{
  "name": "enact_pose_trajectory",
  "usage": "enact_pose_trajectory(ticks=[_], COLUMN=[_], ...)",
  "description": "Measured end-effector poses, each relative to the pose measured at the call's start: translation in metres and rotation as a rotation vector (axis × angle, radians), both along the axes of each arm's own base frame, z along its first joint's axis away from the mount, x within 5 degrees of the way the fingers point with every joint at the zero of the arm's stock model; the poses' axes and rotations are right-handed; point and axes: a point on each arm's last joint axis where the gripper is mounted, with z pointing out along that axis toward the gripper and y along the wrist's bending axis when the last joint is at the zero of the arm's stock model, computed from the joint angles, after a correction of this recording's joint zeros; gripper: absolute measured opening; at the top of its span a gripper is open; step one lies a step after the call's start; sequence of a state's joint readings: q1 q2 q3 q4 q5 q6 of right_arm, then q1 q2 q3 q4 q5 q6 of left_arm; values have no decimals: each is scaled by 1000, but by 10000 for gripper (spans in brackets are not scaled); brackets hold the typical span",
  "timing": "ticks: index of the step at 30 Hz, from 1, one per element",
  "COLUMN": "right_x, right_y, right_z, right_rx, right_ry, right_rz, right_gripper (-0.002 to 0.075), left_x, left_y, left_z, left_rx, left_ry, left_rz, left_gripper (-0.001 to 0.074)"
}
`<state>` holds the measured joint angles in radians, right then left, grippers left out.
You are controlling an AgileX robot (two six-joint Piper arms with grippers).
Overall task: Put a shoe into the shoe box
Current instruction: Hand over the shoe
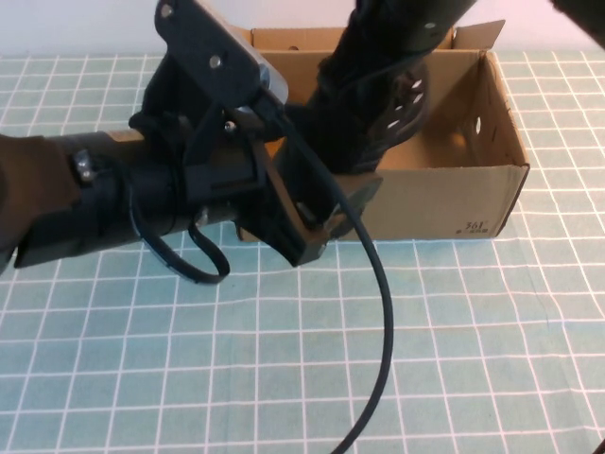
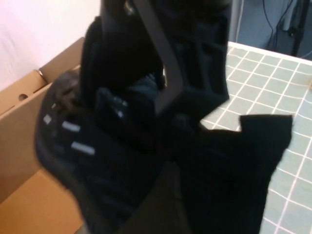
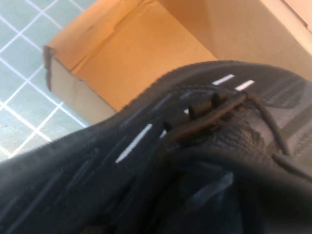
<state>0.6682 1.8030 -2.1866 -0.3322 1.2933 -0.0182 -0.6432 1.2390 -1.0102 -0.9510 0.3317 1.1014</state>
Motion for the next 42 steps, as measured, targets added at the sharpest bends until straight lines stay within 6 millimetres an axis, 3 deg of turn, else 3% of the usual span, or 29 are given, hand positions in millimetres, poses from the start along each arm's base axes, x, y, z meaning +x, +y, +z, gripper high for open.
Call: enact_pose_trajectory(ticks=[5, 15, 24, 33, 37, 42], right_x=[1, 1, -2, -2, -2, -3], right_y=[-1, 1, 5, 5, 4, 4], right_z=[-1, 0, -1, -1, -2, -2], right_rx=[29, 44, 80, 82, 78, 73], right_ry=[22, 22, 48, 51, 58, 65], right_rz=[7, 15, 38, 38, 37, 35], right_gripper=[-9, -9, -9, -9, -9, -9], left_x=[9, 25, 29, 46, 50, 51], left_y=[0, -13, -12, -20, -21, -20], left_z=[0, -24, -23, -43, -48, -47], left_rx=[-17, -48, -44, 49, 63, 84], left_ry=[-30, 102, 62, 18, 11, -27], left_rz=[68, 94, 129, 136, 155, 162], left_gripper=[651, 651, 652, 648, 573, 373])
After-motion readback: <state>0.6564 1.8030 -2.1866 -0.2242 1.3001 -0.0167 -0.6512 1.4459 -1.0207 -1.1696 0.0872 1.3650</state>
